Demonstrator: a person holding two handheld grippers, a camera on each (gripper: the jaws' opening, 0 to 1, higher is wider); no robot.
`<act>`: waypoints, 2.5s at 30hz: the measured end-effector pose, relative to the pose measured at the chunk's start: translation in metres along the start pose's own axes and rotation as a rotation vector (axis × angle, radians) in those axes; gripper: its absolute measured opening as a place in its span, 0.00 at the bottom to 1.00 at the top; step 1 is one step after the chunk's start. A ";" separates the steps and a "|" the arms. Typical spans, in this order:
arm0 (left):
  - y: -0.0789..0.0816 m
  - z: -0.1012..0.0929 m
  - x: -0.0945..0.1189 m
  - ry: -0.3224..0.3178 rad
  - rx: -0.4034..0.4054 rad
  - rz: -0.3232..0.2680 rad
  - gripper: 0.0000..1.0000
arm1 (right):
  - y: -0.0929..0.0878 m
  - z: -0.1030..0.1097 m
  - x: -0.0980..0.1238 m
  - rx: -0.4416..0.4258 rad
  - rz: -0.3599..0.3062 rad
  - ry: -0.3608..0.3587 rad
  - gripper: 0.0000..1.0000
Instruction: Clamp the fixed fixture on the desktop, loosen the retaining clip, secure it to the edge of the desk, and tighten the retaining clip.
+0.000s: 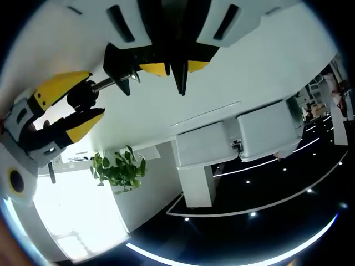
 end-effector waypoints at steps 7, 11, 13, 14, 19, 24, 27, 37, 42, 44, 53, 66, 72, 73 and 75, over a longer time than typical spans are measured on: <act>0.000 0.001 0.000 0.000 0.005 0.002 0.08 | 0.000 -0.003 -0.001 -0.013 0.005 -0.005 0.22; 0.001 0.001 0.000 0.000 0.004 0.002 0.08 | 0.003 -0.004 0.000 -0.398 -0.053 0.051 0.33; 0.001 0.001 0.000 0.000 0.003 0.002 0.08 | 0.001 -0.012 0.002 -0.573 -0.077 0.056 0.33; 0.001 0.001 0.000 0.000 0.003 0.002 0.08 | -0.002 -0.015 0.004 -0.651 -0.084 0.055 0.31; 0.001 0.000 0.001 -0.001 0.003 0.001 0.08 | -0.023 -0.021 0.007 -0.979 -0.048 0.073 0.22; 0.000 0.000 0.001 0.000 0.003 0.001 0.08 | -0.027 -0.014 0.003 -1.083 -0.022 0.115 0.21; 0.000 0.000 0.001 0.000 0.003 0.002 0.08 | -0.025 -0.012 0.003 -1.087 -0.021 0.120 0.21; 0.000 -0.002 0.002 0.000 0.002 0.001 0.07 | -0.010 -0.012 0.007 -0.574 -0.030 0.038 0.20; 0.000 -0.003 0.003 0.001 0.000 0.000 0.07 | 0.001 -0.005 0.006 -0.054 -0.021 -0.003 0.20; 0.000 -0.003 0.004 0.002 0.002 0.001 0.07 | 0.001 -0.003 0.006 -0.030 -0.014 -0.008 0.20; 0.000 -0.005 0.005 0.003 0.002 0.001 0.07 | -0.001 -0.004 0.005 -0.011 -0.005 -0.005 0.21; 0.000 -0.005 0.005 0.005 0.000 0.000 0.08 | -0.025 -0.022 0.010 -0.859 -0.026 0.047 0.26; 0.000 -0.005 0.005 0.005 0.001 0.000 0.08 | -0.029 -0.017 0.005 -1.026 -0.004 0.108 0.22; 0.000 -0.005 0.005 0.005 0.001 0.000 0.08 | -0.028 -0.017 0.005 -1.031 -0.007 0.113 0.21; 0.000 -0.005 0.005 0.005 0.001 0.000 0.08 | -0.025 -0.014 0.006 -1.029 -0.010 0.114 0.20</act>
Point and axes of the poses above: the point that each gripper's makers call its tool centre point, and the gripper's own axes: x roughly backward along the fingers, z roughly to its left, y roughly out of its top, the point moved 1 cm from there along x, roughly backward along the fingers, and after that the axes turned 15 degrees about x, right-handed, at the moved point
